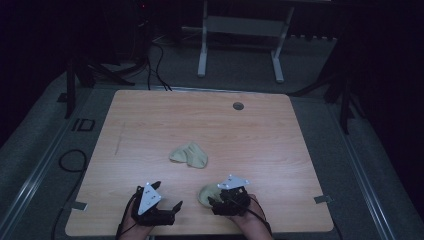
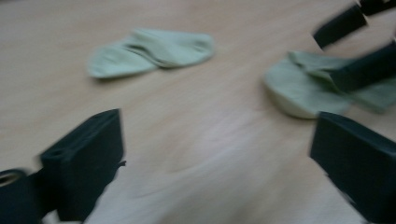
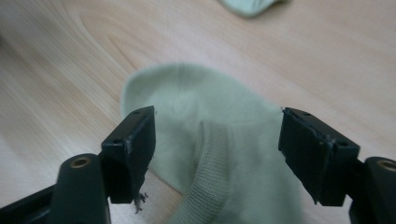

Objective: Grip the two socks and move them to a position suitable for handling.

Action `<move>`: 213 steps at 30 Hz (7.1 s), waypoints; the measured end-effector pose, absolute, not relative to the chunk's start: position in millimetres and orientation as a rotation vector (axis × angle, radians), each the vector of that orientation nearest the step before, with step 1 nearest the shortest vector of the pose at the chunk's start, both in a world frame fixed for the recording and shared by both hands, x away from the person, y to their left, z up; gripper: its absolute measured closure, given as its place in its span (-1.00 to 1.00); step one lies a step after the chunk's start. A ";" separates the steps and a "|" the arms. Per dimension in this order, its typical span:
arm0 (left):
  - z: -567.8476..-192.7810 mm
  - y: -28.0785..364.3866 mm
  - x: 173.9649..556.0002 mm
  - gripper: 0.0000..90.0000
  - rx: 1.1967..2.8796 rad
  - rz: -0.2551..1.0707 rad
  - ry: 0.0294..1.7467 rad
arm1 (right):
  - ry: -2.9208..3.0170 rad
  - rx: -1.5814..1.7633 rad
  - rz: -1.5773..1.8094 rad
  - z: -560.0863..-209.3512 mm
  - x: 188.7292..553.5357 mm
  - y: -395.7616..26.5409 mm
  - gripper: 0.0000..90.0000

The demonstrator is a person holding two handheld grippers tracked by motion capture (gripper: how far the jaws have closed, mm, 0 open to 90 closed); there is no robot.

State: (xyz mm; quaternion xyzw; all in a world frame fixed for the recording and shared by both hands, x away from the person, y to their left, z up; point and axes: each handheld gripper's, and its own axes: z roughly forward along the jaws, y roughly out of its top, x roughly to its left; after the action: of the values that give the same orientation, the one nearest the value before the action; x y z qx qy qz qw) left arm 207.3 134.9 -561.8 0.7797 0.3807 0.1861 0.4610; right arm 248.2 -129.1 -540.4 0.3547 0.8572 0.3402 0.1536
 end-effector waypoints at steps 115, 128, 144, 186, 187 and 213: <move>-561.0 21.8 244.2 0.42 2.221 0.308 0.643 | 2.381 1.265 0.918 -540.0 263.5 -264.1 0.81; -555.2 79.8 238.7 0.35 2.175 0.330 0.746 | 2.378 1.183 0.889 -518.1 304.2 -238.1 0.36; -562.1 136.9 228.8 0.35 2.058 0.290 0.894 | 2.461 1.072 0.839 -506.4 347.0 -170.0 0.11; -567.2 143.6 228.4 -0.69 1.995 0.269 0.920 | 2.580 1.035 0.678 -546.4 412.6 -1.3 -0.03; -566.9 144.1 228.3 -0.69 1.994 0.274 0.922 | 2.578 1.047 0.686 -546.9 413.2 -1.2 -0.03; -570.8 145.0 230.7 -0.78 2.025 0.276 0.973 | 2.490 1.006 0.785 -481.0 406.5 -43.5 0.81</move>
State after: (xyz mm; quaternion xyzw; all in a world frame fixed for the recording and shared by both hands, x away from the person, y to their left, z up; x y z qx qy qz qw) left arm 230.7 145.0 -570.8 0.8098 0.3892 0.1104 0.4248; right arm 406.5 -43.5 -481.0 0.3543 0.8769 0.2764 0.1709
